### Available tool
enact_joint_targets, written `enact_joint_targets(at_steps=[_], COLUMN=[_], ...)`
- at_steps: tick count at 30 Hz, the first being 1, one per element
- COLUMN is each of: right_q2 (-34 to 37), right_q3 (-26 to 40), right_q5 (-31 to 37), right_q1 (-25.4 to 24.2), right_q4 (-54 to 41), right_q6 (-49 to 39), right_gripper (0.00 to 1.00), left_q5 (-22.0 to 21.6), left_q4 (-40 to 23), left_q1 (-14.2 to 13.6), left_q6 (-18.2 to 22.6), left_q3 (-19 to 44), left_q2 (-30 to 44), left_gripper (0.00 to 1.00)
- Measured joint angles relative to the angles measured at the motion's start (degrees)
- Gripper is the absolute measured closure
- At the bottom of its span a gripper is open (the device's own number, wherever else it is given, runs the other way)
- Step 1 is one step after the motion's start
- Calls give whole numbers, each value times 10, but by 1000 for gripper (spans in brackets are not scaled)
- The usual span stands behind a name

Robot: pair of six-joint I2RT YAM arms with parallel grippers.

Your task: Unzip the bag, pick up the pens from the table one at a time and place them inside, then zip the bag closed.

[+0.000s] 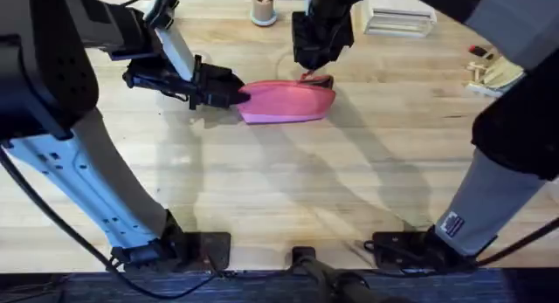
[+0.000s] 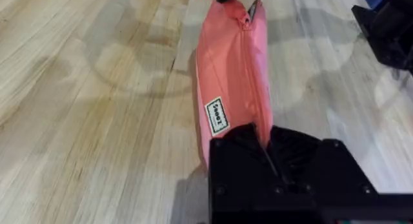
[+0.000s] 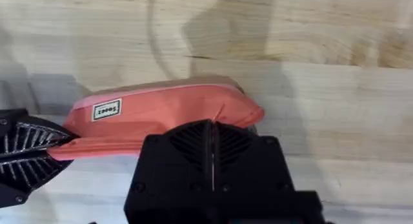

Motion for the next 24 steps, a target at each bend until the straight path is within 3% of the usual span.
enact_joint_targets(at_steps=[24], right_q2=[-26], right_q3=[0], right_q5=[0], right_q1=[-95], right_q4=[-13], right_q6=[-4], right_gripper=[970], left_q5=[0], left_q4=[0], left_q1=[0], left_q6=[0], left_q3=[0], left_q2=[0], left_gripper=[959])
